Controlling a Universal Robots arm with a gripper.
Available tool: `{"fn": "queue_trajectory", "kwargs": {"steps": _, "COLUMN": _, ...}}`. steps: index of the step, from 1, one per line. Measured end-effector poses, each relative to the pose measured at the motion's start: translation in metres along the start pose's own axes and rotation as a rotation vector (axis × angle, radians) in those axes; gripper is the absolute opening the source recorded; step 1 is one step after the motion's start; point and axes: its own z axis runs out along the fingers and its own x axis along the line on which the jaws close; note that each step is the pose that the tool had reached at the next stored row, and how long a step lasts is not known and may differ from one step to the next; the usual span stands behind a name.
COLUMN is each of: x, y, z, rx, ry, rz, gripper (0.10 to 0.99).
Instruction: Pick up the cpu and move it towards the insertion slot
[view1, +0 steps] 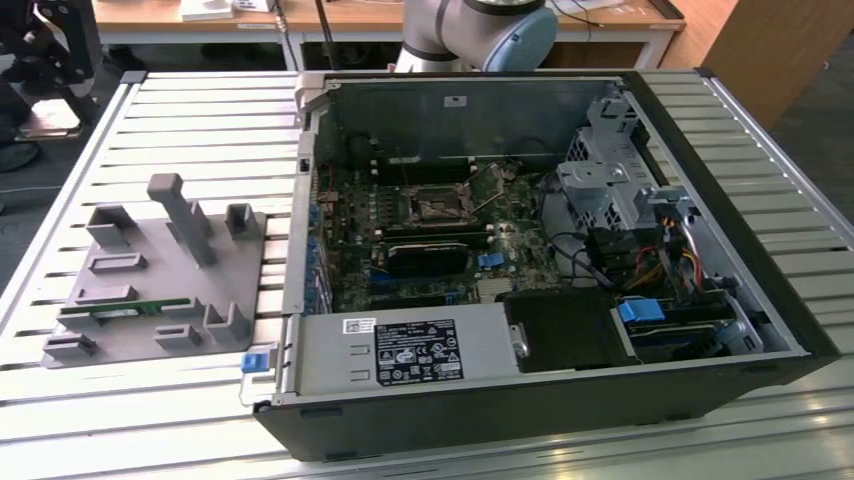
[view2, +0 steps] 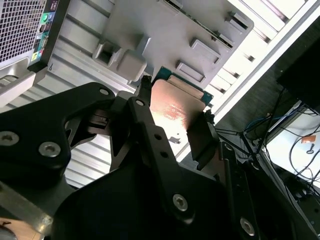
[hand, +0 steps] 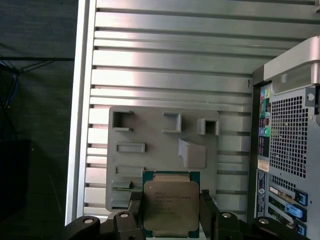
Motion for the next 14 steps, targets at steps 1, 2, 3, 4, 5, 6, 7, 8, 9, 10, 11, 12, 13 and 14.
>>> {"fn": "queue_trajectory", "kwargs": {"steps": 1, "x": -0.0012, "y": 0.0, "z": 0.0, "rx": 0.0, "ry": 0.0001, "rz": 0.0, "gripper": 0.537}}
{"fn": "queue_trajectory", "kwargs": {"steps": 2, "x": -0.0024, "y": -0.0001, "z": 0.0, "rx": 0.0, "ry": 0.0, "rz": 0.0, "gripper": 0.537}}
{"fn": "queue_trajectory", "kwargs": {"steps": 3, "x": -0.0037, "y": -0.0001, "z": 0.0, "rx": 0.0, "ry": 0.0, "rz": 0.0, "gripper": 0.537}}
{"fn": "queue_trajectory", "kwargs": {"steps": 4, "x": -0.005, "y": -0.0002, "z": 0.0, "rx": 0.0, "ry": 0.0001, "rz": 0.0, "gripper": 0.537}}
{"fn": "queue_trajectory", "kwargs": {"steps": 5, "x": -0.0063, "y": -0.0002, "z": 0.0, "rx": 0.0, "ry": 0.0001, "rz": 0.0, "gripper": 0.537}}
{"fn": "queue_trajectory", "kwargs": {"steps": 6, "x": -0.0075, "y": -0.0003, "z": 0.0, "rx": 0.0, "ry": 0.0001, "rz": 0.0, "gripper": 0.537}}
{"fn": "queue_trajectory", "kwargs": {"steps": 7, "x": -0.0088, "y": -0.0003, "z": 0.0, "rx": 0.0, "ry": 0.0001, "rz": 0.0, "gripper": 0.537}}
{"fn": "queue_trajectory", "kwargs": {"steps": 8, "x": -0.0101, "y": -0.0004, "z": 0.0, "rx": 0.0, "ry": 0.0001, "rz": 0.0, "gripper": 0.537}}
{"fn": "queue_trajectory", "kwargs": {"steps": 9, "x": -0.0113, "y": -0.0004, "z": 0.0, "rx": 0.0, "ry": 0.0001, "rz": 0.0, "gripper": 0.537}}
{"fn": "queue_trajectory", "kwargs": {"steps": 10, "x": -0.0127, "y": -0.0004, "z": 0.0, "rx": 0.0, "ry": 0.0001, "rz": 0.0, "gripper": 0.537}}
{"fn": "queue_trajectory", "kwargs": {"steps": 11, "x": -0.0141, "y": -0.0005, "z": 0.0, "rx": 0.0, "ry": 0.0001, "rz": 0.0, "gripper": 0.537}}
{"fn": "queue_trajectory", "kwargs": {"steps": 12, "x": -0.0153, "y": -0.0005, "z": 0.0, "rx": 0.0, "ry": 0.0001, "rz": 0.0, "gripper": 0.537}}
{"fn": "queue_trajectory", "kwargs": {"steps": 13, "x": -0.0165, "y": -0.0006, "z": 0.0, "rx": 0.0, "ry": 0.0, "rz": 0.0, "gripper": 0.537}}
{"fn": "queue_trajectory", "kwargs": {"steps": 14, "x": -0.0179, "y": -0.0006, "z": 0.0, "rx": 0.0, "ry": 0.0, "rz": 0.0, "gripper": 0.537}}
